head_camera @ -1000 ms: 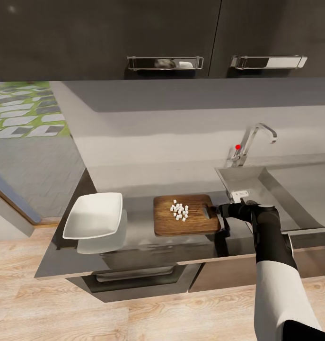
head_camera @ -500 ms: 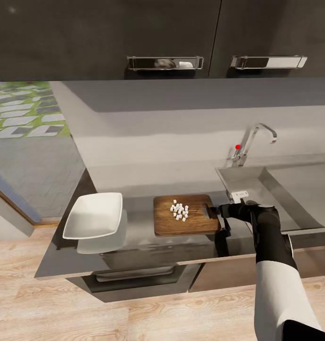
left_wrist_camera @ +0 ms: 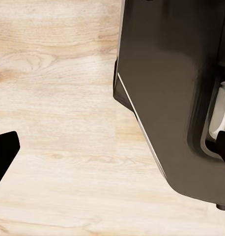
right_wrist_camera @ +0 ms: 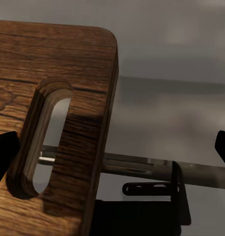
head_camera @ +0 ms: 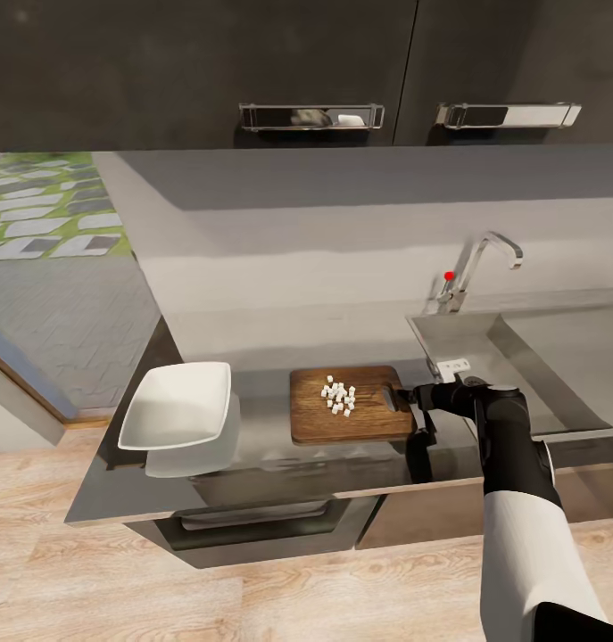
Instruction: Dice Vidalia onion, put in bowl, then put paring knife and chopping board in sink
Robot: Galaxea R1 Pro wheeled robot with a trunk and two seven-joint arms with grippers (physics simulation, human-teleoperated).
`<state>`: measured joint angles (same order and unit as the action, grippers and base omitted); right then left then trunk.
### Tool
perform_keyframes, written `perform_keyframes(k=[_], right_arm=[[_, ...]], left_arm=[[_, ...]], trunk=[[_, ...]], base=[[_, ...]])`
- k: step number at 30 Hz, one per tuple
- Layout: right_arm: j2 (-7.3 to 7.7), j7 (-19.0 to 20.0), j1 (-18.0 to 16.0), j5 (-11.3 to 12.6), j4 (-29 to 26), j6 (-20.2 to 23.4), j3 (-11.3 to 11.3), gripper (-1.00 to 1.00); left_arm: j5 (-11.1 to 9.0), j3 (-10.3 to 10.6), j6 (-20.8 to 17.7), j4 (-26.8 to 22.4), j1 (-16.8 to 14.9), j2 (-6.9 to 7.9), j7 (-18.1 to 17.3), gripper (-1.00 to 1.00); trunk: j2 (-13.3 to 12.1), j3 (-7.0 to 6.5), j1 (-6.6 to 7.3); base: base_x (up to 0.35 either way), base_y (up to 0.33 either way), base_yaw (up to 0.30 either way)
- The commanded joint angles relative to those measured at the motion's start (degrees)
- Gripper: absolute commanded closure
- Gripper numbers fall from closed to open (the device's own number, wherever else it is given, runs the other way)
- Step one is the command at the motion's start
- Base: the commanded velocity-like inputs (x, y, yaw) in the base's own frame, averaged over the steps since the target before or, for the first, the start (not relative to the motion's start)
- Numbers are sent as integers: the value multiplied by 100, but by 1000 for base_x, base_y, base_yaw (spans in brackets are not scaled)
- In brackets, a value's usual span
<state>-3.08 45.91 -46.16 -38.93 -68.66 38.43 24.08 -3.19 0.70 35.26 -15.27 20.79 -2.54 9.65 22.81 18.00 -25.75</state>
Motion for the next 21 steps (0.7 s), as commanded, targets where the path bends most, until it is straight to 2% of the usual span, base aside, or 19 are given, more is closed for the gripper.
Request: perform_keyframes(k=[1, 21], right_arm=[[-12, 59, -8, -55, -7, 10, 18, -100], [-26, 59, -8, -60, -7, 32, 2, -100]], left_arm=[[-32, 10, 7, -11, 4, -1, 2, -100], [-32, 10, 7, -11, 4, -1, 1, -100]], trunk=[[11, 10, -4], [11, 10, -4]], base=[[0, 0, 0], [0, 0, 0]])
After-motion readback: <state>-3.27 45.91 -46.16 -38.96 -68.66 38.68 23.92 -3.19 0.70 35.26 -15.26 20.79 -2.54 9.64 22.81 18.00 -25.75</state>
